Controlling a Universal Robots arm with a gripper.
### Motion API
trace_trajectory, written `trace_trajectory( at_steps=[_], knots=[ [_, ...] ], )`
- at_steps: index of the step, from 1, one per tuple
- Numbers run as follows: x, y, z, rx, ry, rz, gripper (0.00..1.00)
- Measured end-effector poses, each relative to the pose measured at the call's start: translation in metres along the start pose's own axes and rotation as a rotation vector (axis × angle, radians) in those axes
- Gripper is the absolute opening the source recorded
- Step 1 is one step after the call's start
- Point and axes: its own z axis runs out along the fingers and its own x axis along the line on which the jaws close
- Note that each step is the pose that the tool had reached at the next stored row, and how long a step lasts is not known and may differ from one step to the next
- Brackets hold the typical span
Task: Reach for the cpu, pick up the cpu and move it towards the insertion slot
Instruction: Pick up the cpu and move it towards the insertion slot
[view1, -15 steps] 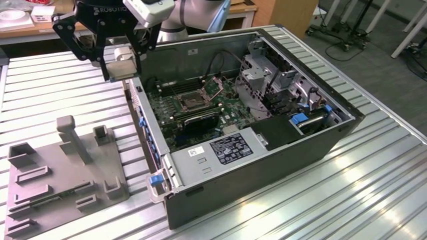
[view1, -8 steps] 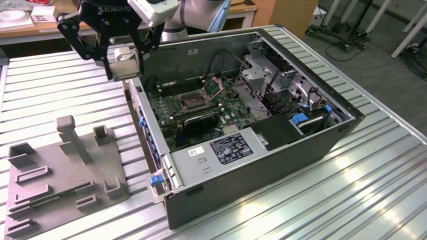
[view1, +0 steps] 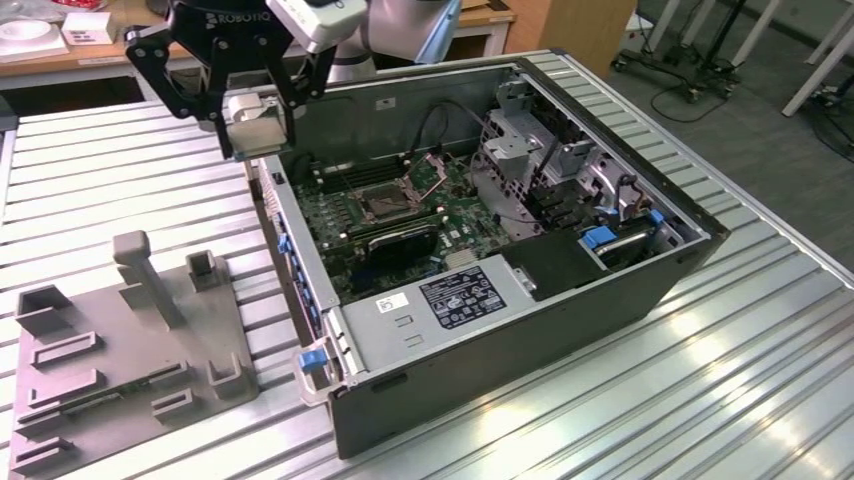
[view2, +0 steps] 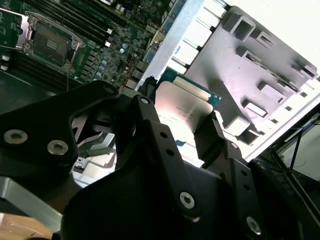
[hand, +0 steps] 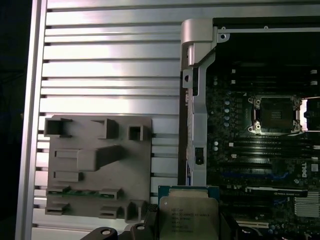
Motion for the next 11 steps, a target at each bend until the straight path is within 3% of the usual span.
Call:
trace_trajectory(
  at_steps=[11],
  knots=[
    [-0.0088, -0.0001, -0.0001, 0.0001, 0.0, 0.0, 0.55]
  ],
)
